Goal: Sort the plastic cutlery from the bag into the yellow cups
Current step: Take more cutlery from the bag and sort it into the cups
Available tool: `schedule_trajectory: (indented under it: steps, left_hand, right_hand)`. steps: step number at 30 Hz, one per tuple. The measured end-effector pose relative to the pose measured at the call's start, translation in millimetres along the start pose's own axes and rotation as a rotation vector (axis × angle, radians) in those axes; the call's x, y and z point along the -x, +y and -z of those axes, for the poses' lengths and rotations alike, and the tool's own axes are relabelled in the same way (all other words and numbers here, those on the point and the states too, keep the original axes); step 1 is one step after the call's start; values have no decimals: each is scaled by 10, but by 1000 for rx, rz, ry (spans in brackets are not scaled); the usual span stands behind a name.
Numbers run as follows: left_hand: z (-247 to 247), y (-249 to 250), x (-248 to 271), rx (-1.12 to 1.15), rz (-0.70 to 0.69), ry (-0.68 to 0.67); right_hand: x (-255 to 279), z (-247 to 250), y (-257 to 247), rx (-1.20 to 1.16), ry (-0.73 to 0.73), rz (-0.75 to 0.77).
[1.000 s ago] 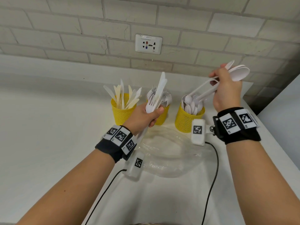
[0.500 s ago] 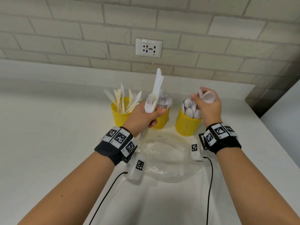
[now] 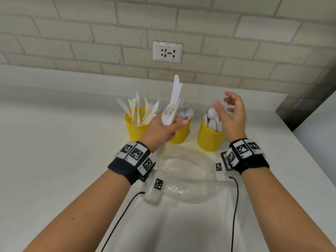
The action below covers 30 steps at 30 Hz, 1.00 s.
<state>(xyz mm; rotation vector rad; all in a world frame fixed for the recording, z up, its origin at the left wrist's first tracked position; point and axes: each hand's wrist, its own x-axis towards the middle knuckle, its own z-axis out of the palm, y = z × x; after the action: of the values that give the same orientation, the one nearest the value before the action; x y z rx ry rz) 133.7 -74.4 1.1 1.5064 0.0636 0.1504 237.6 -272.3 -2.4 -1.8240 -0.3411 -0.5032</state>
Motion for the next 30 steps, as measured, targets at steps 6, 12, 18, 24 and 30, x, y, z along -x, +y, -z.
schedule_trajectory:
  steps: [6, 12, 18, 24, 30]
  left_hand:
    - [-20, 5, 20, -8, -16, -23]
    - [-41, 8, 21, -10, -25, -45]
    - [-97, 51, -10, -21, -9, -70]
    - [-60, 59, 11, -49, -20, -97]
    - [-43, 50, 20, -48, -24, -69]
  right_hand:
    - [5, -44, 156, 384, -142, 36]
    - [14, -89, -470, 164, -122, 162]
    - [174, -341, -823, -261, -750, -232]
    - [234, -391, -819, -344, -780, -298]
    - [246, -429, -850, -98, -306, 45]
